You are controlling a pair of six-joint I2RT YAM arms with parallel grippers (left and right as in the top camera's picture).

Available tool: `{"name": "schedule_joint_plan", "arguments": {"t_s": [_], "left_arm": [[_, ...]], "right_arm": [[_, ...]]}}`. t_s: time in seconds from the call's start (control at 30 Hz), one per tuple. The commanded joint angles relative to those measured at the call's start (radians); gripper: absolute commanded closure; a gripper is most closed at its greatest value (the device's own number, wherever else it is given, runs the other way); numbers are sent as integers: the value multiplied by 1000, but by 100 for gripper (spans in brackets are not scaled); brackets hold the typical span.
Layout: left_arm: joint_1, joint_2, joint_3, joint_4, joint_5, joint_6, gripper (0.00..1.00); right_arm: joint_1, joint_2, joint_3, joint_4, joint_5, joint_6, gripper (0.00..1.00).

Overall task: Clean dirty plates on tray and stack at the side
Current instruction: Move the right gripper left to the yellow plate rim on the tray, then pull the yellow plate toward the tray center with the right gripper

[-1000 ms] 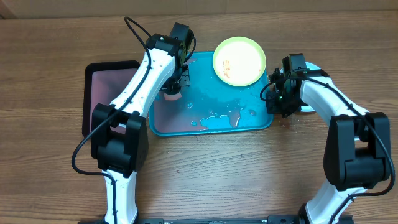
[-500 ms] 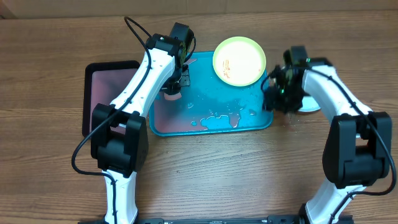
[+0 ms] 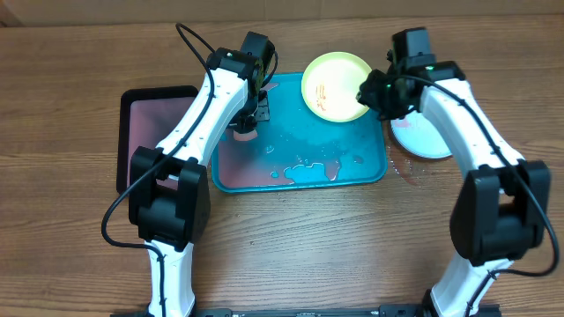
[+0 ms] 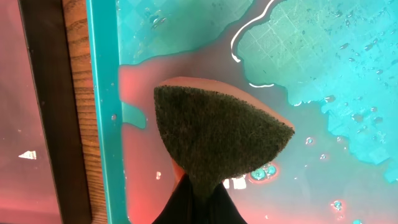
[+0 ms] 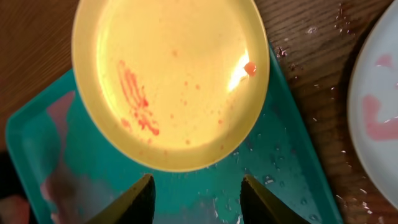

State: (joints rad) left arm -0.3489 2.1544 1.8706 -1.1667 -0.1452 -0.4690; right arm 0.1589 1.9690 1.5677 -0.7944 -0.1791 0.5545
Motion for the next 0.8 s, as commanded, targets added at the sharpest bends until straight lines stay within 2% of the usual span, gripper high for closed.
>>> {"name": "schedule_joint_plan", "arguments": {"t_s": [0.0,0.27,0.67,0.77], "left_arm": [[2,11,-4,1,8,-10,96],[2,11,-4,0,8,-10,96],[2,11,-4,0,8,-10,96],[2,11,-4,0,8,-10,96]], "right_arm": [[34,66,-17,24,135,192,54],[49,151,-17,57,193,231,61],[91,186,-17,-35,151,87,88],[120,186,-16,-96,130,61,89]]}}
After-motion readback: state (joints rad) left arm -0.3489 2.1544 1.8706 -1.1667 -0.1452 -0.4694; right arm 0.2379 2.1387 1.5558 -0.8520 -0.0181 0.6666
